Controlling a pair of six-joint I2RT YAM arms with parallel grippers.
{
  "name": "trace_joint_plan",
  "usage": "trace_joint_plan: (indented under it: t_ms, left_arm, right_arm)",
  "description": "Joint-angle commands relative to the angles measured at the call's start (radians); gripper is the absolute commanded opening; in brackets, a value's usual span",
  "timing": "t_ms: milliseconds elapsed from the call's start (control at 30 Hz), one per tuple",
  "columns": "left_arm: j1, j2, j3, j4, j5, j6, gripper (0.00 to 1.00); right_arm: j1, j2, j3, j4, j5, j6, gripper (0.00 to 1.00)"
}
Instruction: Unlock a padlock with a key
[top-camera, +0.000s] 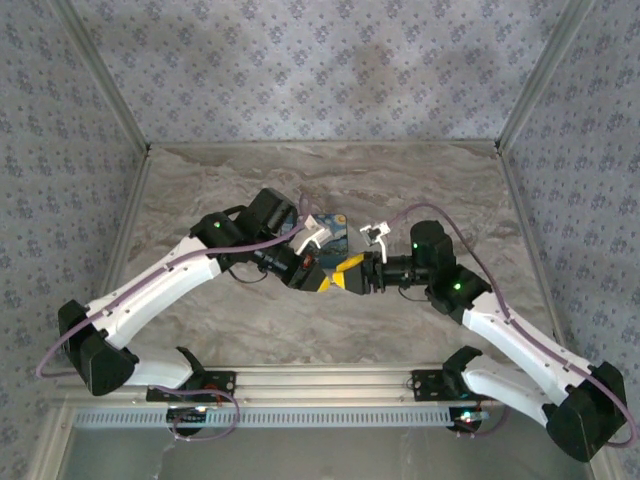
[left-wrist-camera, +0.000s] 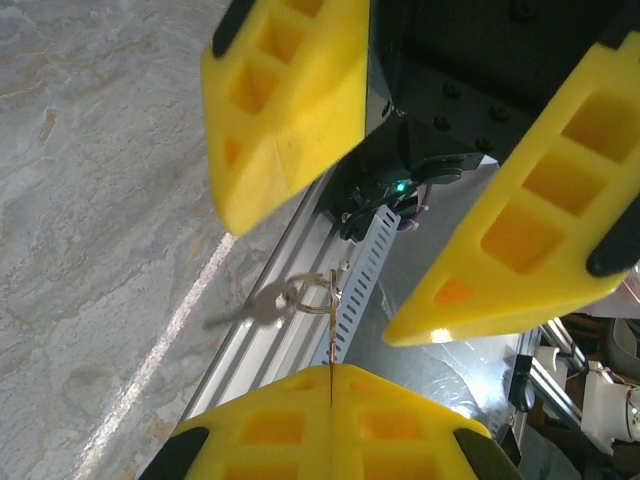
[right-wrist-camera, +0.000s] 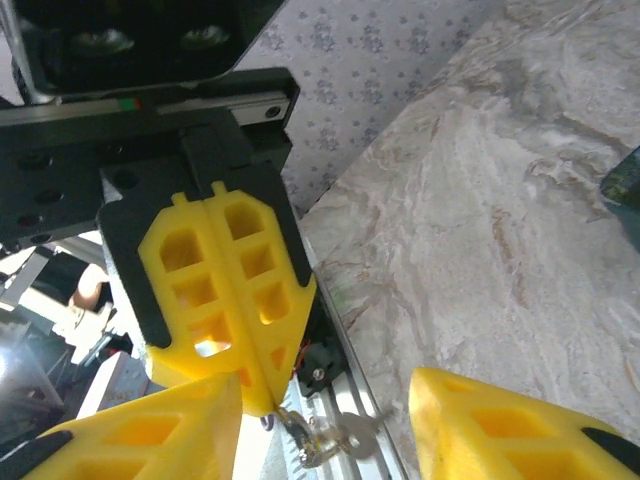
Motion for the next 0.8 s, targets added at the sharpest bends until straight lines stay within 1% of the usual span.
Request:
trace_joint_plan:
  t_ms: [0, 67, 167, 233, 367, 600, 667, 767]
  left_arm:
    - [-0.007, -0.014, 0.034, 0.007, 0.022, 0.02, 0.0]
    - [-0.007, -0.018, 0.031, 0.011, 0.021, 0.02, 0.0]
    - [-0.007, -0.02, 0.026, 0.016, 0.019, 0.02, 0.0]
    - [-0.007, -0.018, 0.025, 0.016, 0.017, 0.02, 0.0]
    - [-0.006, -0.021, 0.024, 0.018, 0.013, 0.021, 0.0]
    - [-0.005, -0.028, 0.025, 0.012, 0.012, 0.029, 0.0]
    - [-0.006, -0.028, 0.024, 0.013, 0.009, 0.032, 0.0]
    - [-0.003, -0.035, 0.02, 0.019, -0.007, 0.031, 0.0]
  right_arm:
    - [0.012, -0.006, 0.028, -0.018, -0.038, -0.042, 0.44]
    - [0.016, -0.007, 0.03, -0.028, -0.043, -0.05, 0.4]
    - [0.018, -0.006, 0.038, -0.046, -0.049, -0.064, 0.29]
    - [0.019, -0.006, 0.043, -0.067, -0.049, -0.077, 0.28]
    - [0.018, -0.003, 0.057, -0.108, -0.052, -0.105, 0.22]
    - [0.017, -0.002, 0.064, -0.137, -0.055, -0.126, 0.08]
    - [0.016, -0.003, 0.064, -0.139, -0.061, -0.13, 0.01]
    - [0.019, -0.004, 0.063, -0.142, -0.066, -0.132, 0.0]
